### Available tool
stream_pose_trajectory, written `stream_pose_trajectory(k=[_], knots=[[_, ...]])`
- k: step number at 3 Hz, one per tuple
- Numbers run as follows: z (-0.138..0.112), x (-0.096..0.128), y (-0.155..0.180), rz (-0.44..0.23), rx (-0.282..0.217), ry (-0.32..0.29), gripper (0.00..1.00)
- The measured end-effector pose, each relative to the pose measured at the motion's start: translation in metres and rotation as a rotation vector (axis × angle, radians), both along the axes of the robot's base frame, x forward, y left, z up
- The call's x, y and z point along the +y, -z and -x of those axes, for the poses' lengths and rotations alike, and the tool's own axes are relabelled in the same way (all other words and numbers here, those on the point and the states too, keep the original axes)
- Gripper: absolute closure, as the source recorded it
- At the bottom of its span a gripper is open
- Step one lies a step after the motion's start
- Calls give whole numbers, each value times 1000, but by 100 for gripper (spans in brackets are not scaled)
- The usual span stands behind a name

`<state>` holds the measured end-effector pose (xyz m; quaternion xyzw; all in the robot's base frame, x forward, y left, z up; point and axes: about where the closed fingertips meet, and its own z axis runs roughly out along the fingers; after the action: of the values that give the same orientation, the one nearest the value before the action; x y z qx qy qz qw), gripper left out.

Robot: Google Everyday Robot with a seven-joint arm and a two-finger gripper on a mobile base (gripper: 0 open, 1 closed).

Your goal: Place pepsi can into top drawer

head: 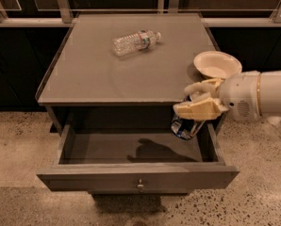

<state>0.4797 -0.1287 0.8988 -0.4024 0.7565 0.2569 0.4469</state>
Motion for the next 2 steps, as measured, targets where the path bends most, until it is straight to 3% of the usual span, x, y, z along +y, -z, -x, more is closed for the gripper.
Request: stream_pose_trajectory(k=[2], knots=[[1, -12, 101, -140, 88, 120, 100]])
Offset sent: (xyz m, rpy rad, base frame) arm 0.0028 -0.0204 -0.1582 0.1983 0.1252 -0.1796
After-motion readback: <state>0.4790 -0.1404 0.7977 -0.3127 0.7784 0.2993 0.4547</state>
